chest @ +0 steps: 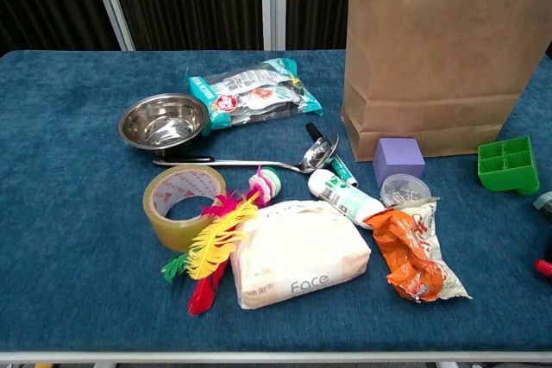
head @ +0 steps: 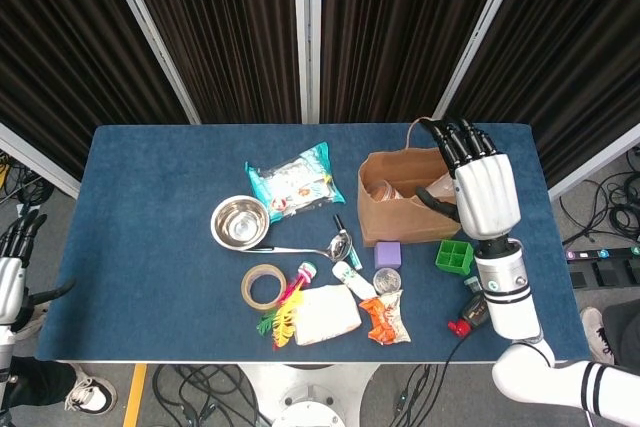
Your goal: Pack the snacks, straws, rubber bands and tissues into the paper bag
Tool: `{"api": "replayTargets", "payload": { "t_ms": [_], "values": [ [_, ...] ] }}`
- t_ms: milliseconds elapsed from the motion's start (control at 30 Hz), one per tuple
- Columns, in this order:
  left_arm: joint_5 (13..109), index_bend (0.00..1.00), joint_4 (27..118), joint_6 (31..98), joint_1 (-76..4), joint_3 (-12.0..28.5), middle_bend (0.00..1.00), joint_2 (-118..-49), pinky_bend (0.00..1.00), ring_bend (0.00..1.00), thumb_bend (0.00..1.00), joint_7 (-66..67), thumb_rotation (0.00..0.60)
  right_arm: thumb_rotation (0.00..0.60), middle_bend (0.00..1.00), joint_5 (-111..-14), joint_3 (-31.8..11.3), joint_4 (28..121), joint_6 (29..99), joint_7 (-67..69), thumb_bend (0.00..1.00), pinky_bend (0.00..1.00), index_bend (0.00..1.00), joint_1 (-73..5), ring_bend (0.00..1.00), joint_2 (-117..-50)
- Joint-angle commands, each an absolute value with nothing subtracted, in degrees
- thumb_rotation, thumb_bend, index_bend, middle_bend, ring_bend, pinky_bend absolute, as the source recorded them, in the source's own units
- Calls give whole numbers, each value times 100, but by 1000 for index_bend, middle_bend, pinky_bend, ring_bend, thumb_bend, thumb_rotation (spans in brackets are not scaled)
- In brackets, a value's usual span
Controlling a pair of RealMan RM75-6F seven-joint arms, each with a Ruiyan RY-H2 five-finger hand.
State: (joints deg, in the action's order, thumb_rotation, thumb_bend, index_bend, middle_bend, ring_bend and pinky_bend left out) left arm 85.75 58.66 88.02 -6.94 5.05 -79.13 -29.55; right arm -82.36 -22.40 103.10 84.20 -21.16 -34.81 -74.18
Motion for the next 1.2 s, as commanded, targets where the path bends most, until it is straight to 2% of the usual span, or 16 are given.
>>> {"api": "replayTargets", "payload": {
  "t_ms": [33,167,300,367,500,600,767,1000,1200],
  "values": [
    [8578,100,5891,8820,-689,507,143,-7904,144,12,44,-2936,600,600,256,-9634,-2296,9787,9436,-2391,72,311,176,-3594,152,-7751],
    [8572,99,5925,8834,-689,519,143,-7890,144,12,44,-2911,600,600,255,-10645,-2194,9549,9970,-2224,140,310,176,-3719,152,-7970],
    [8580,99,5959,8852,-686,519,143,-7876,144,12,44,-2886,600,600,261,-10969,-1726,9895,9859,-1414,144,310,183,-3727,152,-7962],
    [8588,99,5975,8857,-689,519,143,-7865,144,12,44,-2876,600,600,273,-10861,-1460,10245,9611,-1015,111,310,201,-3679,157,-7847],
    [8584,99,6002,8864,-697,533,143,-7848,144,12,44,-2864,600,600,283,-10409,-845,10933,8647,-618,30,308,235,-3577,161,-7266],
    [8581,99,6002,8855,-691,523,143,-7857,143,12,43,-2864,600,600,283,-9973,-602,11202,7985,-950,0,308,246,-3520,161,-6909],
    [8565,99,5971,8860,-658,505,143,-7899,144,13,43,-2874,600,600,275,-9334,-284,11363,7225,-1249,0,308,246,-3435,158,-6717],
    [8543,100,5868,8826,-636,489,143,-7952,144,12,44,-2937,600,600,265,-9090,219,11091,7014,-1648,0,308,241,-3019,152,-6898],
    [8550,99,5780,8860,-617,484,143,-8017,144,12,44,-2966,600,600,234,-9037,447,10578,6930,-1607,0,278,207,-2767,130,-7308]
  ]
}}
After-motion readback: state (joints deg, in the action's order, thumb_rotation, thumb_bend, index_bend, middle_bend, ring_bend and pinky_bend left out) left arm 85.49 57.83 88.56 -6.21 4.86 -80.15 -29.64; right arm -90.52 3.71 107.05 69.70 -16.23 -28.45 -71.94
